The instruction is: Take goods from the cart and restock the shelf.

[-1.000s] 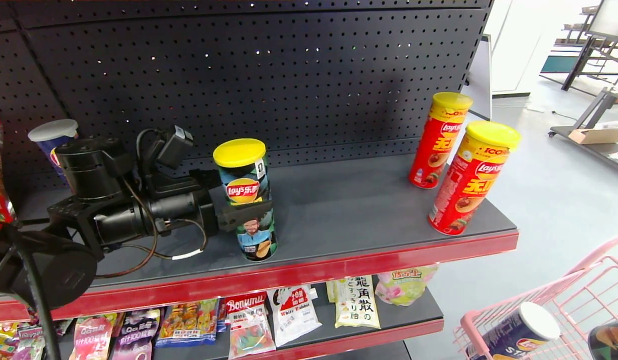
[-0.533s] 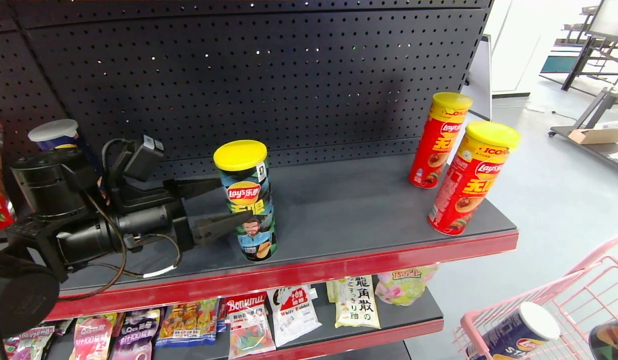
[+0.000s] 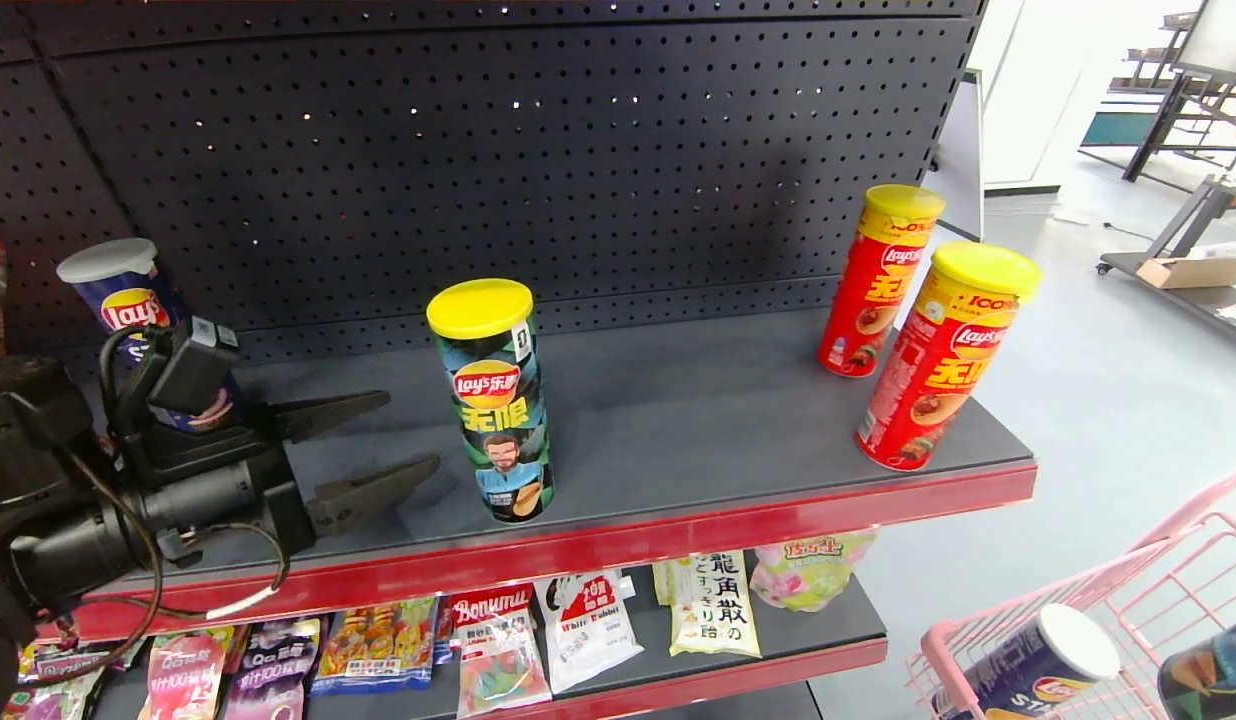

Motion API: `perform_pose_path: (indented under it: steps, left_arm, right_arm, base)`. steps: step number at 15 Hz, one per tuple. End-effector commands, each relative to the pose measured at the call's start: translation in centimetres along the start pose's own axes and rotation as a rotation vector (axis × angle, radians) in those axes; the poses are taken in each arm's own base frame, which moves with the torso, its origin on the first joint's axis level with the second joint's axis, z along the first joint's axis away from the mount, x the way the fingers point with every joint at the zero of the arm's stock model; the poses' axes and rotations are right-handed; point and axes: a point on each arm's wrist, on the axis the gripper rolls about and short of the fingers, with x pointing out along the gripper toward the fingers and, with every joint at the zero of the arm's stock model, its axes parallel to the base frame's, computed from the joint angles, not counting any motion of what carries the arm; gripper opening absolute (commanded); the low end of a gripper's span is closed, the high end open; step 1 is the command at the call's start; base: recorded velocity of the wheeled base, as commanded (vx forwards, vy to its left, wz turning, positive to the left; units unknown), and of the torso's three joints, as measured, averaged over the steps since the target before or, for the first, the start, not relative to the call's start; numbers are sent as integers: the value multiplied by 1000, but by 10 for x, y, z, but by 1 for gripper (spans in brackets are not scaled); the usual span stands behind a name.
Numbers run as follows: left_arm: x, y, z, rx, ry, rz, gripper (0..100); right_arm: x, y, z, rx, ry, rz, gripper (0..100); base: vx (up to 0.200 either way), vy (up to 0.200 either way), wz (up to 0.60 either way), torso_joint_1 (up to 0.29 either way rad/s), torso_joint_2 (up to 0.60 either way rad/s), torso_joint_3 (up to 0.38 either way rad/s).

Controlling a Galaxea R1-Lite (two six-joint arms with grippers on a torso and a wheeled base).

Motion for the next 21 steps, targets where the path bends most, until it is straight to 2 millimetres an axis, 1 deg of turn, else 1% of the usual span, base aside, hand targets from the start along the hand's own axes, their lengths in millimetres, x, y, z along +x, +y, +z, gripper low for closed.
perform_pose_path:
  steps: [1,2,3,4,5,6,8,10,11,13,15,16,21]
  left_arm:
    - [-17,-14,-2,-11,-7,25,100]
    - [-25,-22,-3,-17,-7,38,100]
    - [-28,-25,-4,-19,-8,44,100]
    - [-38,-34,-9,-35,7,98,100]
    - [-46,-39,-12,-58,31,202,100]
    - [-48,-39,-9,-65,28,269,100]
    - [-52,-42,-5,-79,4,348,100]
    - [-62,-48,-5,-100,19,485,100]
    - [-69,-53,-3,-111,20,515,100]
    - [-82,-66,-4,-128,51,522,100]
    - [-85,-69,-3,-131,56,522,100]
    - [-91,-76,-1,-139,73,522,100]
    - [-92,-76,0,-136,74,522,100]
  right_arm:
    - [14,3,3,-14,64,5,0]
    - [16,3,4,-21,74,6,0]
    - [17,3,5,-22,80,10,0]
    - [21,4,11,-26,90,15,0]
    - [26,6,13,-39,107,43,0]
    - [29,7,12,-63,123,61,0]
    - [31,7,13,-86,127,77,0]
    - [31,8,16,-82,107,115,0]
    - [31,8,18,-81,101,116,0]
    - [29,8,18,-78,94,124,0]
    - [29,8,17,-77,94,137,0]
    - [29,8,17,-76,91,150,0]
    - [29,8,16,-72,94,152,0]
  base:
    - [0,0,0,0,0,0]
    - [0,0,0,0,0,0]
    - [0,0,0,0,0,0]
    - [0,0,0,0,0,0]
    - [0,0,0,0,0,0]
    - [0,0,0,0,0,0]
    - [0,0,0,0,0,0]
    - [0,0,0,0,0,0]
    - [0,0,0,0,0,0]
    - [0,0,0,0,0,0]
    - [0,0,0,0,0,0]
    - [0,0,0,0,0,0]
    - [0,0,600,0,3,4]
